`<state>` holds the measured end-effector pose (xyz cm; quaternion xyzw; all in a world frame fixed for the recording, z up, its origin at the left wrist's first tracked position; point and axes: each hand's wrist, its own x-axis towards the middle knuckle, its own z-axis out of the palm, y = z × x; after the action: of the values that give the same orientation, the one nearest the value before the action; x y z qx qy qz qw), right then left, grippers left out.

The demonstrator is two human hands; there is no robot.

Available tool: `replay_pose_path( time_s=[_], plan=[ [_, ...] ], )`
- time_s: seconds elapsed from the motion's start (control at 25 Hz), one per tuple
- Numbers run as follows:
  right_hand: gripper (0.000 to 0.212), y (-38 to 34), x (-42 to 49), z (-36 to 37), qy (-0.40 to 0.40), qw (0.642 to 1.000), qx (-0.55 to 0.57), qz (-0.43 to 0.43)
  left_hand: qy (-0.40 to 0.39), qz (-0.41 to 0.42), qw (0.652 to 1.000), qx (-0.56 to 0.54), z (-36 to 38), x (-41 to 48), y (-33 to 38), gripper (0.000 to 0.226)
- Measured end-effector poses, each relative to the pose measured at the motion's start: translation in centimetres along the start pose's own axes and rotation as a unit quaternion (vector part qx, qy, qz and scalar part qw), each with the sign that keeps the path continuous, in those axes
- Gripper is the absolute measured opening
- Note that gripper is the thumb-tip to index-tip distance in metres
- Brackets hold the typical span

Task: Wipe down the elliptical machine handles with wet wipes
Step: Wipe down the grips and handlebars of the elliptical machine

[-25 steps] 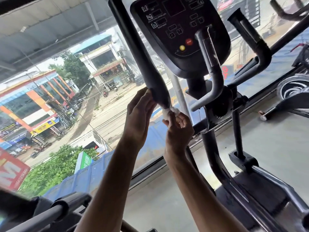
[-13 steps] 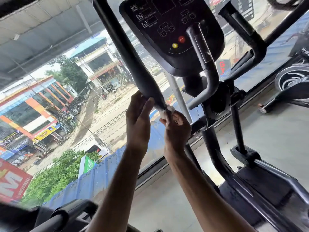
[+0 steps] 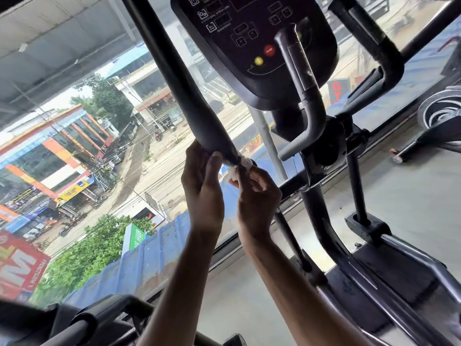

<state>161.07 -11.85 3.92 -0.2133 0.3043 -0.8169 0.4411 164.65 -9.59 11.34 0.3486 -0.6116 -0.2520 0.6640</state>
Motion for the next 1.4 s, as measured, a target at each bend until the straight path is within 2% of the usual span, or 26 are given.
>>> replay_pose_path(
  time_s=[0.08, 0.16, 0.28, 0.36, 0.44, 0.52, 0.6, 0.72, 0.8, 0.88, 1.08, 1.16, 1.24, 1.4],
  plan=[
    [0.016, 0.8, 0.9, -0.3, 0.005, 1.0, -0.008, 0.018, 0.018, -0.003, 1.0, 0.005, 0.4, -0.1, -0.1, 0.022],
    [0.017, 2.7, 3.0, -0.8, 0.037, 0.995, -0.048, 0.085, 0.037, -0.004, 0.999, 0.017, 0.6, -0.2, -0.2, 0.019],
    [0.012, 4.2, 5.1, -1.2, 0.048, 0.983, -0.043, 0.174, 0.057, 0.008, 0.998, 0.031, 1.2, -0.3, -0.3, 0.02],
    [0.03, 3.7, 4.9, -1.3, 0.027, 0.987, -0.062, 0.146, 0.077, 0.023, 0.995, 0.052, 1.7, -0.6, -0.5, 0.022],
    [0.037, 2.6, 4.1, -1.5, -0.016, 0.994, -0.062, 0.094, 0.106, 0.024, 0.992, 0.062, 2.4, -0.7, -1.0, 0.022],
    [0.029, 3.0, 4.6, -1.7, -0.019, 0.993, -0.057, 0.104, 0.144, 0.017, 0.987, 0.07, 3.2, -0.8, -1.7, 0.021],
    [0.011, 4.7, 6.7, -1.8, 0.018, 0.981, -0.063, 0.181, 0.176, 0.011, 0.982, 0.065, 3.9, -0.7, -2.2, 0.022],
    [0.009, 6.4, 9.4, -2.3, 0.036, 0.963, -0.065, 0.258, 0.195, 0.017, 0.979, 0.054, 4.3, -0.7, -2.4, 0.026],
    [0.009, 6.5, 9.2, -2.6, 0.017, 0.971, -0.061, 0.229, 0.195, 0.016, 0.979, 0.062, 4.3, -0.7, -2.6, 0.025],
    [0.018, 6.3, 8.3, -2.7, -0.008, 0.98, -0.072, 0.185, 0.197, 0.017, 0.978, 0.07, 4.3, -0.7, -2.6, 0.025],
    [0.031, 4.5, 8.0, -2.3, 0.005, 0.975, -0.072, 0.209, 0.153, 0.002, 0.985, 0.078, 2.2, -0.2, -2.5, 0.016],
    [0.028, 2.2, 6.5, -2.1, -0.019, 0.979, -0.068, 0.193, 0.136, 0.003, 0.989, 0.058, 1.7, -0.1, -1.9, 0.011],
    [0.019, -0.9, 4.5, -1.9, -0.054, 0.983, -0.06, 0.163, 0.126, -0.002, 0.992, 0.032, 2.2, -0.5, -1.2, 0.016],
    [0.021, -6.4, 1.8, -1.5, -0.113, 0.982, -0.05, 0.141, 0.148, -0.02, 0.989, 0.001, 3.1, -0.8, -0.4, 0.016]
  ],
)
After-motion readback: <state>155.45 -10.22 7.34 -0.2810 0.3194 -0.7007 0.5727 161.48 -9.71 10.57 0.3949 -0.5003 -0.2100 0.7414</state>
